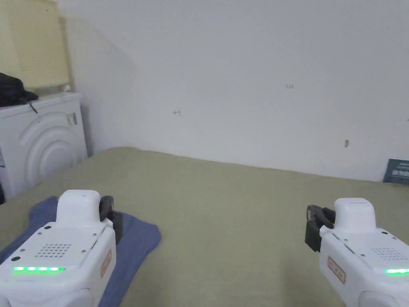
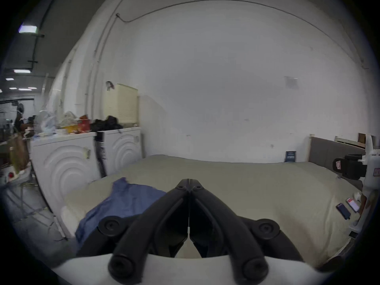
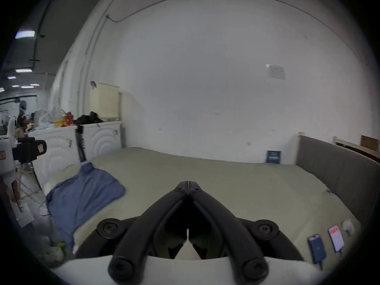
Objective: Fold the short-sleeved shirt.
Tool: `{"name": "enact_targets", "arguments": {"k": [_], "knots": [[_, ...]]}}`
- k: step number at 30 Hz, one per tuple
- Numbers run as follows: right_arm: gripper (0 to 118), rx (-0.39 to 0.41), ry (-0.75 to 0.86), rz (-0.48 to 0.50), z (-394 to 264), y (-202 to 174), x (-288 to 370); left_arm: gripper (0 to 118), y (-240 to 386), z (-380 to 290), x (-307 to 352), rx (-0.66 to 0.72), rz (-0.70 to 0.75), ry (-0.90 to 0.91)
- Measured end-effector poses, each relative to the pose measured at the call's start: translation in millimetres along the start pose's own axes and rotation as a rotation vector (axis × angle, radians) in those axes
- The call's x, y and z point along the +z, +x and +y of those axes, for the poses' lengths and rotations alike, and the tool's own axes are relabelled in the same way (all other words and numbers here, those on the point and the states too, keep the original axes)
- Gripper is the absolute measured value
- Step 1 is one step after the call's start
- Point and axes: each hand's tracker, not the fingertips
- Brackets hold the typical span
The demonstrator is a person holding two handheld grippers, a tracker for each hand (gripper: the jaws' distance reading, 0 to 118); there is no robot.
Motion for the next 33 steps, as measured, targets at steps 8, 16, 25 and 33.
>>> {"name": "enact_targets", "arguments": {"k": [8, 16, 25, 33], "knots": [[0, 0.023, -0.018, 0.316, 0, -117, -35, 0, -91, -20, 64, 0.034, 0.244, -0.006], [0, 0.044, -0.033, 0.408, -10, -165, -45, 0, -123, -34, 83, 0.037, 0.310, -0.048], [0, 0.047, -0.020, 0.413, -6, -174, -65, 0, -120, -40, 51, 0.038, 0.245, -0.077], [0, 0.048, -0.011, 0.431, -8, -187, -101, 0, -136, -1, -41, -0.031, 0.145, -0.122]]}}
